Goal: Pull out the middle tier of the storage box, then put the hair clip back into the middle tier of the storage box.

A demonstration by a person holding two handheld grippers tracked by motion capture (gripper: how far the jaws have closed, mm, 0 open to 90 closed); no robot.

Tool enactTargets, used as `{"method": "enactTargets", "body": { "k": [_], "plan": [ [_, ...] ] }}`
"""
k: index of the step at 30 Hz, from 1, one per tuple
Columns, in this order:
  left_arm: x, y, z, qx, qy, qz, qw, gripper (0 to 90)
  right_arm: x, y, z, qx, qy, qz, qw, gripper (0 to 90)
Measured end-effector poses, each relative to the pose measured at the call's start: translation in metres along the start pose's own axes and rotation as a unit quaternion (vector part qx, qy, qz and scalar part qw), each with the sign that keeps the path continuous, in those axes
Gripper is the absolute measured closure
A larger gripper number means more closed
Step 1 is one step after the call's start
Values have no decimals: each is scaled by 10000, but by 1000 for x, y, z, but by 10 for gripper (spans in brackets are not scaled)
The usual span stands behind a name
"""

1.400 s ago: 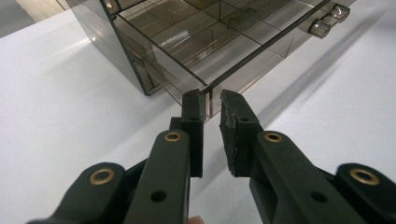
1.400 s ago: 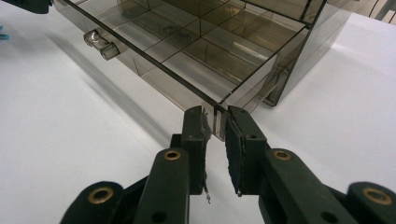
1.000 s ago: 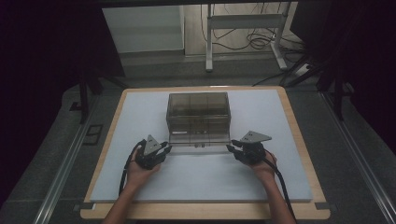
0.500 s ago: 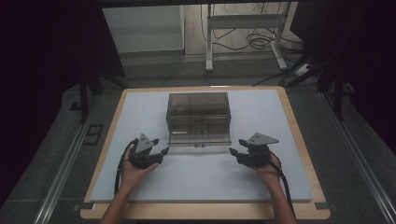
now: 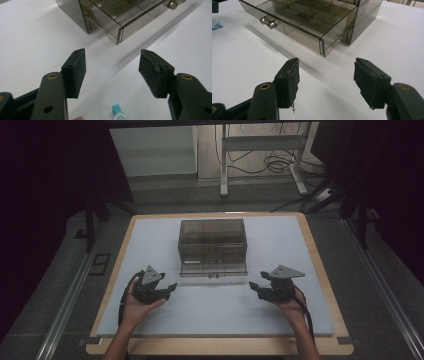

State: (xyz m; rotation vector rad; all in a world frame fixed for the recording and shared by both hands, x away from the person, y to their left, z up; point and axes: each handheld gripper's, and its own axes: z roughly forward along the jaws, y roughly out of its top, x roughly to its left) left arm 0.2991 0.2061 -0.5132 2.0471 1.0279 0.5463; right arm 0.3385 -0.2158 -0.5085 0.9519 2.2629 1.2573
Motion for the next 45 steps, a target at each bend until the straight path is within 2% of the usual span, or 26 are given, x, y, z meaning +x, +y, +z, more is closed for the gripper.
{"method": "enactTargets", "body": {
  "k": [6,12,18,21,29,34,39,45],
  "plan": [
    [-6,-1,-2,16,-53,65,10000,390,2,1,-3,-132,-24,63,9999,345],
    [-5,-2,-3,45,-51,-2,10000,344,4,2,-6,-134,-14,80,9999,319],
    [-6,-2,-8,33,-77,-36,10000,340,4,3,-9,-117,-45,96,9999,312],
    [-9,-1,-14,-52,-212,-69,9997,342,4,3,-9,-98,-65,95,9999,296],
    [-15,-9,-30,-3,16,-58,10000,338,9,3,-9,-42,-3,38,10000,292],
    [-16,-17,-36,225,209,-26,9995,368,11,4,-11,-87,22,35,10000,292],
    [-11,-22,-37,332,251,-160,9990,390,11,5,-13,-138,3,51,9999,288],
    [-12,-25,-35,469,243,-185,9984,437,11,4,-11,-106,-16,54,9999,286]
  ]
}}
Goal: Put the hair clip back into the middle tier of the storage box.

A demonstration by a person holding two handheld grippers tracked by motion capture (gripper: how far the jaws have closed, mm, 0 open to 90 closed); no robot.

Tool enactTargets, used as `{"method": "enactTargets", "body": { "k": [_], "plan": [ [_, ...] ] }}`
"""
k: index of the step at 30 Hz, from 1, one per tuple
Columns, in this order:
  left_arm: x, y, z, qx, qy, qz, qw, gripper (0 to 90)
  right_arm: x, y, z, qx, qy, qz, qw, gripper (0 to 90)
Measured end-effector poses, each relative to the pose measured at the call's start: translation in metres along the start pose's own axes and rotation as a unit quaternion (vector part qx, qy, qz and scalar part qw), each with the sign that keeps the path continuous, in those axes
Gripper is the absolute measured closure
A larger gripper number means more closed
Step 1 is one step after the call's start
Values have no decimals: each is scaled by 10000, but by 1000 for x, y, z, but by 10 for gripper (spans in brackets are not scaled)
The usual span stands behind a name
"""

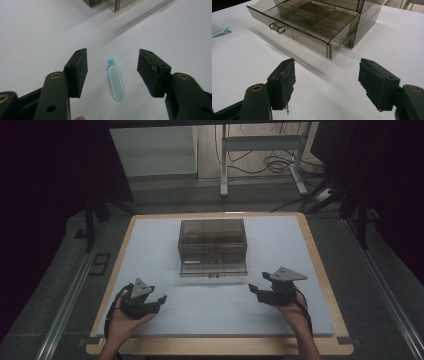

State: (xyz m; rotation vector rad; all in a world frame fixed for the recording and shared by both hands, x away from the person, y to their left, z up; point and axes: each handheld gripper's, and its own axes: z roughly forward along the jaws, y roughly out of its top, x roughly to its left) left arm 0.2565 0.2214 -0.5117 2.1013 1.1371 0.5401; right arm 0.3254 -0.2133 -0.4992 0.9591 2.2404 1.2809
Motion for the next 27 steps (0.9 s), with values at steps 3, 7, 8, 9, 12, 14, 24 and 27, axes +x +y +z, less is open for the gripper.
{"method": "enactTargets", "body": {
  "k": [3,7,8,9,12,14,24,27],
  "plan": [
    [0,-3,3,100,54,-50,9999,469,0,0,0,-5,-4,8,10000,286],
    [1,-4,8,206,77,-108,9997,519,-1,0,-1,-14,-17,15,10000,286],
    [1,-4,9,237,60,-108,9996,529,-1,0,-1,-10,-21,18,10000,286],
    [0,-4,11,273,44,-94,9996,538,-1,0,-1,-6,-28,15,10000,285],
    [-1,-3,15,360,22,-27,9993,570,-1,-1,0,11,-31,5,10000,285],
    [-2,-3,18,401,-1,7,9992,584,-1,0,0,2,-29,6,10000,285],
    [-1,-3,26,534,1,36,9986,649,-3,-1,-1,2,-74,23,10000,284],
    [0,-3,27,579,-12,37,9983,677,-3,-1,-1,-1,-82,31,10000,285]
  ]
}}
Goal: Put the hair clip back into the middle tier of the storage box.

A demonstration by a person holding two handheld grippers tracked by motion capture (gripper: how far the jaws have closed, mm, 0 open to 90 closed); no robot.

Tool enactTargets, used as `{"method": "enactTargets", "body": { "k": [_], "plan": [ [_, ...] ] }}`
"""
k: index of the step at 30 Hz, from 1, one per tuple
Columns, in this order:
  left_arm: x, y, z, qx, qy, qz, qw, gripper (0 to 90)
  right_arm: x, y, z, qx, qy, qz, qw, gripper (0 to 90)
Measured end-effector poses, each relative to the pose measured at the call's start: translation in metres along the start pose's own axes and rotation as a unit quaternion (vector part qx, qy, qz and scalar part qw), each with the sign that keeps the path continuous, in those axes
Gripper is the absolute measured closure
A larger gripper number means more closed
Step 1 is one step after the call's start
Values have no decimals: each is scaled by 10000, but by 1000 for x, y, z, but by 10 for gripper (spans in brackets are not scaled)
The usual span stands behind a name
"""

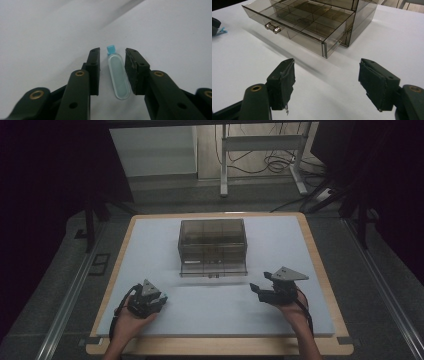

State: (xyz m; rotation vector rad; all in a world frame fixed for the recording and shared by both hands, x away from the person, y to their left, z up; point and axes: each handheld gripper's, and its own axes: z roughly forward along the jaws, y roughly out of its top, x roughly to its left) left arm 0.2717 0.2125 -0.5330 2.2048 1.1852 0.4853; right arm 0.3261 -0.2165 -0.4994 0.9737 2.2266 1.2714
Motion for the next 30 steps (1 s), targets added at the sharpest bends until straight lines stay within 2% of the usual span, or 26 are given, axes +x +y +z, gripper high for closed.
{"method": "enactTargets", "body": {
  "k": [13,24,30],
  "plan": [
    [0,1,3,41,-19,-5,10000,768,-1,0,-1,-1,-21,10,10000,286],
    [1,1,1,-16,-21,-18,10000,773,-1,0,-1,9,-36,13,10000,285],
    [2,1,-1,-68,-112,-28,9999,774,-1,0,-1,6,-28,12,10000,285]
  ]
}}
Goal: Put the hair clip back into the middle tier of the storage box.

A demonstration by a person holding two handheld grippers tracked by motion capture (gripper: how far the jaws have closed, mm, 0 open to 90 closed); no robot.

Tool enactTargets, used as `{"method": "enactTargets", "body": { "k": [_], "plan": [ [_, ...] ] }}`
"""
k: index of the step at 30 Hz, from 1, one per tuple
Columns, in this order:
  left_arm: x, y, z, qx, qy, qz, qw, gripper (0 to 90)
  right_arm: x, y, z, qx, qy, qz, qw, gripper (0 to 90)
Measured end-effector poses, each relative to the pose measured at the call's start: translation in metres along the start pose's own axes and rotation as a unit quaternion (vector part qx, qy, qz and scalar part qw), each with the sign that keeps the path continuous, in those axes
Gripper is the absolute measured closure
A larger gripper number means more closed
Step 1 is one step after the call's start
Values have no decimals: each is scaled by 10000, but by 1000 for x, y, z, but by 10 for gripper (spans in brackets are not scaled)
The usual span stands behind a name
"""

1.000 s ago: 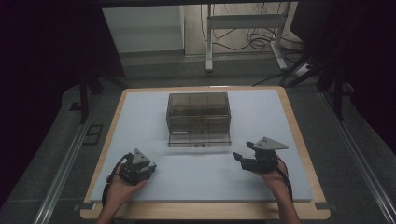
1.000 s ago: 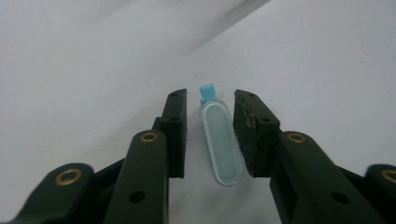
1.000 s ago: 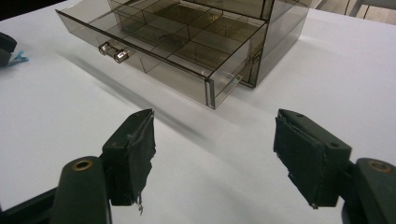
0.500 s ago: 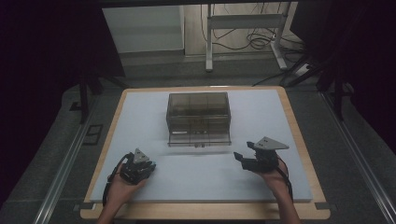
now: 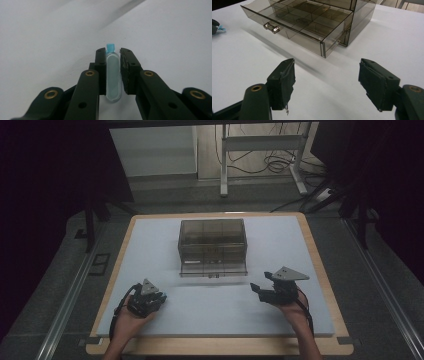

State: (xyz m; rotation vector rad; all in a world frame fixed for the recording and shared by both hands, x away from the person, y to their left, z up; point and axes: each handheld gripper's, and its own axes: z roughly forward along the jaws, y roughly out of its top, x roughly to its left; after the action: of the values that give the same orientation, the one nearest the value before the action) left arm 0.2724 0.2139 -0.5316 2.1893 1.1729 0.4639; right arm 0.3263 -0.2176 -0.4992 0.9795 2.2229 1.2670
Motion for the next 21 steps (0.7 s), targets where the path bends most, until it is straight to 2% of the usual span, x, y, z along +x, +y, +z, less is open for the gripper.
{"method": "enactTargets", "body": {
  "k": [7,12,21],
  "plan": [
    [2,0,-3,-105,-152,-70,9998,774,0,0,1,10,-4,2,10000,283],
    [3,1,-4,-158,-180,-103,9997,775,0,-1,1,34,-1,-5,10000,282],
    [4,6,-10,-243,-200,-33,9995,775,0,-1,2,41,6,-2,10000,280]
  ]
}}
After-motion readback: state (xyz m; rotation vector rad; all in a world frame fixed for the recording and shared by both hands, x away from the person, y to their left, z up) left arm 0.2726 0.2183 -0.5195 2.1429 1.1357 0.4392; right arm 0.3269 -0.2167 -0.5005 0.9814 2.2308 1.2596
